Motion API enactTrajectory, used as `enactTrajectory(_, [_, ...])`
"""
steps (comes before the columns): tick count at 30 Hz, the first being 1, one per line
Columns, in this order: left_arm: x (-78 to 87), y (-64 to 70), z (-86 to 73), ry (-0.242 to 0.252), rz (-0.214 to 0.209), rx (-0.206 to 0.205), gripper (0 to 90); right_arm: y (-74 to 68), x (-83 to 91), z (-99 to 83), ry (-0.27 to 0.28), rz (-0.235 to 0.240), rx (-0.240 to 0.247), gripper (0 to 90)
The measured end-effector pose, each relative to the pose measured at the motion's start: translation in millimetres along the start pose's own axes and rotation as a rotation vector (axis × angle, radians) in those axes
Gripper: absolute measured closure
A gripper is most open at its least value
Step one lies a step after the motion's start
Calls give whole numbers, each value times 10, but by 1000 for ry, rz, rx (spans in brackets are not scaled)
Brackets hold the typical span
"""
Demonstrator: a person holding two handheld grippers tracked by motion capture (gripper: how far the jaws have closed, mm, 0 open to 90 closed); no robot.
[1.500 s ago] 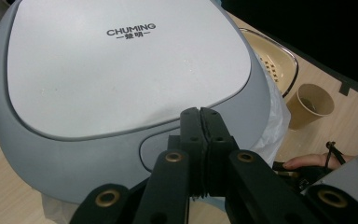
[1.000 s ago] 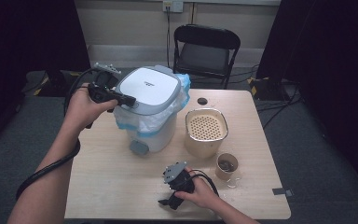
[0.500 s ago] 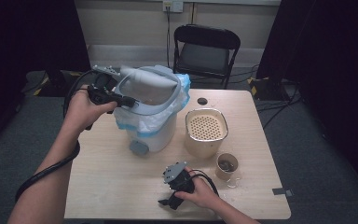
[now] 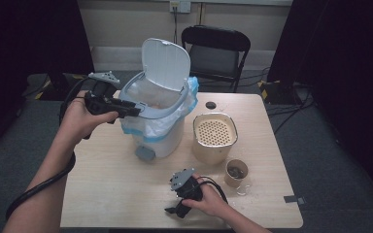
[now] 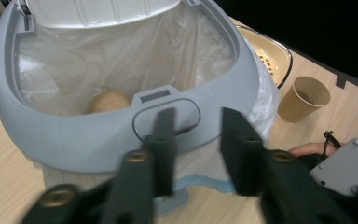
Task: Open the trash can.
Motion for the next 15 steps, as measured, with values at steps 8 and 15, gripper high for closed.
enactTrajectory(8, [-25, 80, -153, -6, 5, 1, 290, -1, -1, 1, 1, -1, -2, 0])
enactTrajectory(15, [-61, 172, -325, 37, -40, -18, 189, -6, 4, -4, -1, -11, 2, 0])
Point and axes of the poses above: each handheld gripper's, and its own axes: x roughly backward along the jaws, z roughly out of its top, y roughly to its right, the point moved 2 cm from there along -x, roughly forward along the jaws, and after that the axes turned 4 degrees about x, right-handed, at the moved point
